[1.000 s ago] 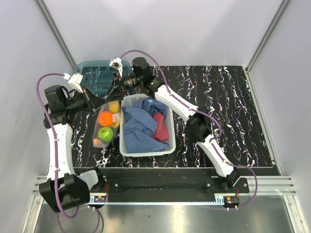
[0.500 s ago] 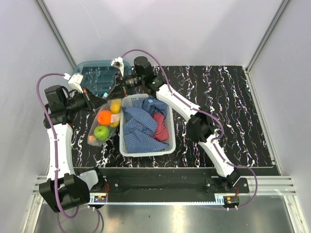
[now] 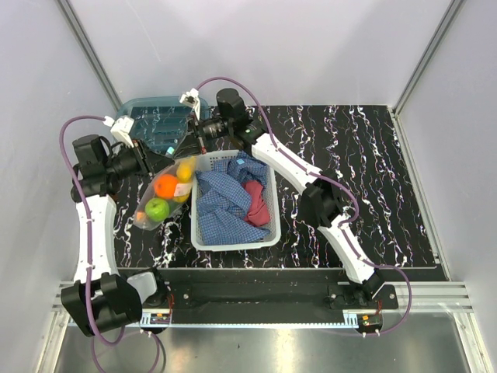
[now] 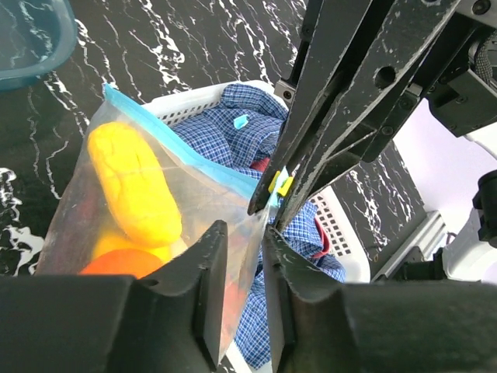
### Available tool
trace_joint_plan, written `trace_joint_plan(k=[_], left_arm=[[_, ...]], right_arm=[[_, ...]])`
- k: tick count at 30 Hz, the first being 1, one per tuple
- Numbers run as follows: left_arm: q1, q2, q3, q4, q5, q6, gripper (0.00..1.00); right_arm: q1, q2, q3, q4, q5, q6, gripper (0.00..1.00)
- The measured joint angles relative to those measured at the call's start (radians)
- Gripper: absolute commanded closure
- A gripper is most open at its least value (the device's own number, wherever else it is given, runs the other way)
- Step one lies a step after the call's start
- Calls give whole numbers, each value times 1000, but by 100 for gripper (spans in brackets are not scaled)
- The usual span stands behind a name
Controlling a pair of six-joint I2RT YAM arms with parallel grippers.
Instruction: Open the zip-top bag and remove the fake food
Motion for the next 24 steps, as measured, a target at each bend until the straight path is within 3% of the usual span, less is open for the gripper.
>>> trace_joint_plan(k=[4, 5, 7, 14, 16, 19, 21, 23, 24], left_arm=[[-11, 22, 2, 9, 10, -11, 100], [-13, 27, 6, 8, 13, -14, 100], [-15, 35, 15, 9, 21, -17, 100], [-16, 47, 32, 8, 24, -19, 100], [-16, 47, 32, 8, 24, -19, 100], [-16, 47, 32, 8, 26, -19, 100], [-16, 47, 32, 8, 27, -19, 100], [-16, 47, 32, 9, 27, -19, 100], [-16, 47, 32, 9, 27, -19, 100]], right_arm=[[-2, 0, 0, 5, -3, 23, 100], [-2, 0, 0, 10, -3, 28, 95], [-3, 0, 0, 21, -2, 40, 72], [-6, 0, 2, 77, -4, 98, 67], [-6, 0, 10, 90, -4, 119, 67], [-6, 0, 23, 113, -4, 140, 88], [-6, 0, 29, 118, -4, 148, 95], [-6, 0, 33, 120, -5, 155, 83], [-6, 0, 34, 122, -5, 159, 61]])
